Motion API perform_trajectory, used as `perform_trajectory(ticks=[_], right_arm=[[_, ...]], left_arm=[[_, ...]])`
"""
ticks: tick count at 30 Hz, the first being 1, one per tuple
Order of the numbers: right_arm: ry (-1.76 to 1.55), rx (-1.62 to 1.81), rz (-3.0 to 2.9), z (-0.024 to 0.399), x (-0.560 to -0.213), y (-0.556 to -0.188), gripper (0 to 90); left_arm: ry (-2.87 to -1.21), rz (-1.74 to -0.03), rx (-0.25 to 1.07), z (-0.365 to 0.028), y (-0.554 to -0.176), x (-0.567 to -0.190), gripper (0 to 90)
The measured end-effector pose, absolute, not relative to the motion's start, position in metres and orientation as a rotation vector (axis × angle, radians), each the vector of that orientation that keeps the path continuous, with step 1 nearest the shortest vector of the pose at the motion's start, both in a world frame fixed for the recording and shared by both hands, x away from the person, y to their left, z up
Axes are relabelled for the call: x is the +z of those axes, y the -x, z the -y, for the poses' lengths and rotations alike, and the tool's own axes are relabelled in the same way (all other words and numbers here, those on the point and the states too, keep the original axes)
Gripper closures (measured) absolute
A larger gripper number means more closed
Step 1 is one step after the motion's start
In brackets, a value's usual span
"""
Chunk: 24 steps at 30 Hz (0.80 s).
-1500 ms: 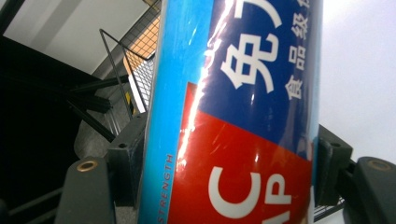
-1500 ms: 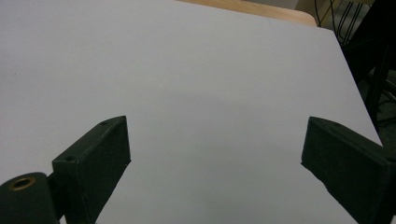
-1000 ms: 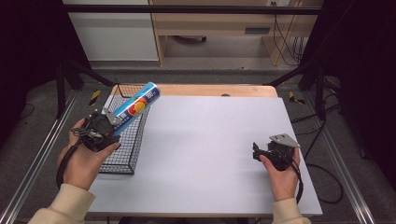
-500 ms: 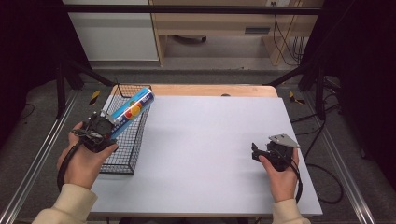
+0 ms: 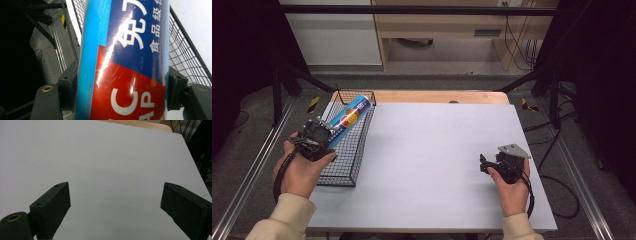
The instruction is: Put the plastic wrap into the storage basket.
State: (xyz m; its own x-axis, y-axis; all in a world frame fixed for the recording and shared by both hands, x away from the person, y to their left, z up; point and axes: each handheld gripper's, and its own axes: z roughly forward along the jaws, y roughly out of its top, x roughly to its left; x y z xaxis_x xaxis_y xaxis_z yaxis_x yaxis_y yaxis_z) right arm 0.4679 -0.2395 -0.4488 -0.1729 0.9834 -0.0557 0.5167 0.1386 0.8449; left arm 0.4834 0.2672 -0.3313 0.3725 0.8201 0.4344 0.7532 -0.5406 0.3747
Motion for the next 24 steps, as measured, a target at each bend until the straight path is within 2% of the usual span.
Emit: perform_trajectory(ticks=[13, 24], right_arm=[[-1.441, 0.939, -1.788, 0.238, -0.449, -0.468, 9.5], [-1.432, 0.945, -1.799, 0.239, -0.449, -0.470, 9.6]], left_arm=[[-2.559, -1.546, 0.824, -0.271, -0.498, -0.342, 30.6], [-2.575, -1.604, 0.815, -0.271, -0.505, -0.347, 30.8]])
